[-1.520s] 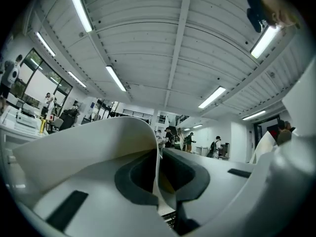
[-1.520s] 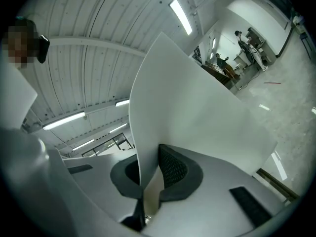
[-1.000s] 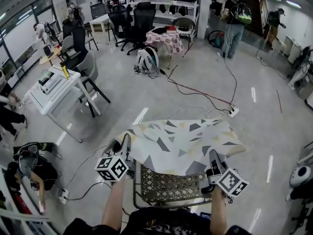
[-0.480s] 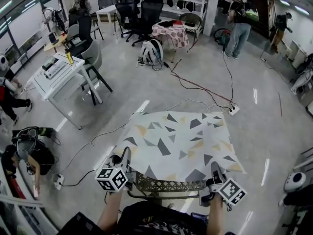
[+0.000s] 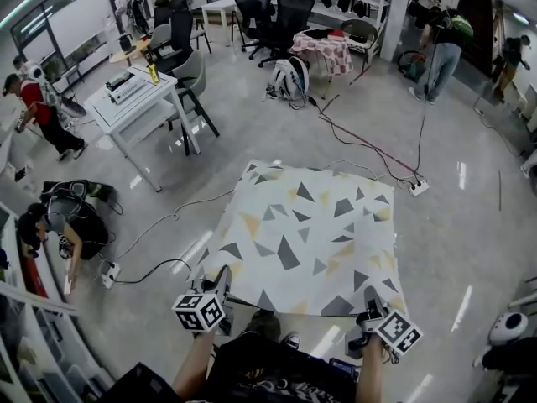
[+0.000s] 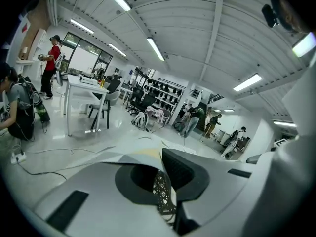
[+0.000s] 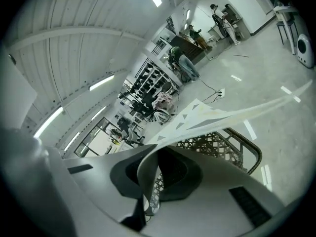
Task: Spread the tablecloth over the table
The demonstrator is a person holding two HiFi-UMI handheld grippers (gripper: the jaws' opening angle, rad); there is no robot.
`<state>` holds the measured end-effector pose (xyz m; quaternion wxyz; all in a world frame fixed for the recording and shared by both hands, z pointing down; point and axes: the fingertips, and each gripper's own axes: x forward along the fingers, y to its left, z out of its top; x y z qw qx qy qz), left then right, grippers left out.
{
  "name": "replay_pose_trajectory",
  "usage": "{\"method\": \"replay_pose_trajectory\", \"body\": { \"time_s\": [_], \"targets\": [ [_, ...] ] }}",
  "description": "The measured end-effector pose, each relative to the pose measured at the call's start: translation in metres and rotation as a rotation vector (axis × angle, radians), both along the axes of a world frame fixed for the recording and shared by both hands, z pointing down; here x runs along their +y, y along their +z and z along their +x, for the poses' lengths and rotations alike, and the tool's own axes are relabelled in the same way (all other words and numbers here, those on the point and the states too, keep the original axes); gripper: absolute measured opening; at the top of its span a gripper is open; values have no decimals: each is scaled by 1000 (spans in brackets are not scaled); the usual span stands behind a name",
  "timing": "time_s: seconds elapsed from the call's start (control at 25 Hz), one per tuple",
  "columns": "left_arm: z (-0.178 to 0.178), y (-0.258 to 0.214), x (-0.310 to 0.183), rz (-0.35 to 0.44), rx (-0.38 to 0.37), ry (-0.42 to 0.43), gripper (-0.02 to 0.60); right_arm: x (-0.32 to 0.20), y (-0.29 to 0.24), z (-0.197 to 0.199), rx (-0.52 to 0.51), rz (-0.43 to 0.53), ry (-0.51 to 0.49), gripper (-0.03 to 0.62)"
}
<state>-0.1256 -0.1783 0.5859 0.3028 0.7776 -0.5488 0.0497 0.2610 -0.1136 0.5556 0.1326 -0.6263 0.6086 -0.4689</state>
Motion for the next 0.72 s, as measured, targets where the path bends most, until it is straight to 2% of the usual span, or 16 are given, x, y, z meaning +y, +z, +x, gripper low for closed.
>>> {"method": "replay_pose_trajectory", "body": {
  "time_s": [0.24, 0.48, 0.6, 0.72],
  "targets": [
    [13, 45, 57, -99, -29, 18, 35, 32, 32, 9, 36, -79, -60, 15],
    [25, 76, 71, -165, -84, 54, 32, 41, 65, 9, 140, -136, -173, 17],
    [29, 99, 76, -205, -137, 86, 32, 41, 87, 8, 186, -166, -197, 17],
    [35, 131, 85, -270, -155, 103, 32, 44, 113, 11, 252, -212, -207, 17]
  ]
}}
